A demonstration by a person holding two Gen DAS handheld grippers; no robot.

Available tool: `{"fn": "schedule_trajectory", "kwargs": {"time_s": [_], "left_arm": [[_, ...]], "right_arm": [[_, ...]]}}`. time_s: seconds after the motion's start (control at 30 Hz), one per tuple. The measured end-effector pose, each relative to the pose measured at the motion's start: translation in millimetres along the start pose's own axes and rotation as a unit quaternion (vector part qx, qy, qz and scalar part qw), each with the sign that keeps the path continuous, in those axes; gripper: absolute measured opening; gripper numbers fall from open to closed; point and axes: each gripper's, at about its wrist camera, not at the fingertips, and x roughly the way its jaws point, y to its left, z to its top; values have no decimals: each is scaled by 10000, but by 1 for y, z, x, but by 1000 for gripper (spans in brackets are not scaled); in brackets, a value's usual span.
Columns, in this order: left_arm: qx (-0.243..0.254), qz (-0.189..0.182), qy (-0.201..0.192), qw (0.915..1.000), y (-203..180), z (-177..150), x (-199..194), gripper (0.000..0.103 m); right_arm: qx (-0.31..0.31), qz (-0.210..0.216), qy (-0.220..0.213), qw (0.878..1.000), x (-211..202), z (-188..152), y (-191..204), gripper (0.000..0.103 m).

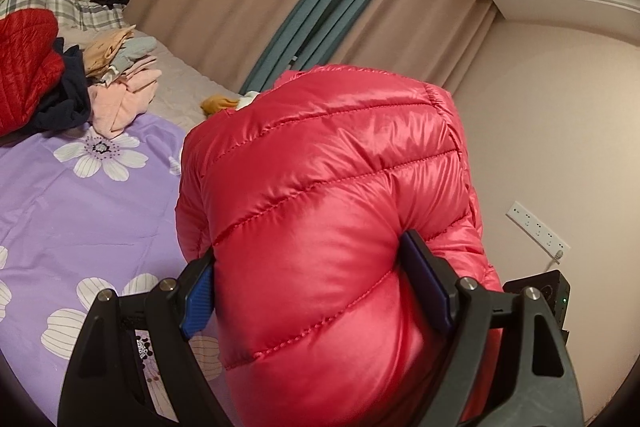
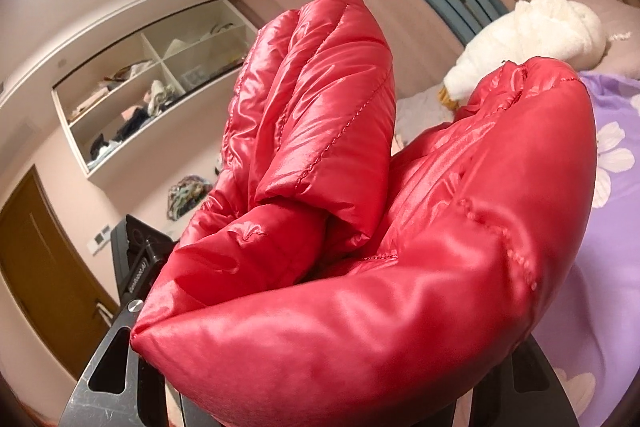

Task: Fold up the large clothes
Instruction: 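Squeeze the red jacket bundle between both tools, holding it compact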

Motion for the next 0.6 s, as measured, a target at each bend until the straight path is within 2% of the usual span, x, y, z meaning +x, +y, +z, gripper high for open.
{"fn": "schedule_trajectory", "kwargs": {"time_s": [0.27, 0.6], "left_arm": [[-46, 122, 186, 9997, 10, -4, 23, 83], [-56, -54, 361, 9993, 12, -11, 62, 83]], "right_arm": [[191, -154, 113, 9996, 5, -2, -13, 59], [180, -496, -18, 9986, 0, 2, -25, 59]]}}
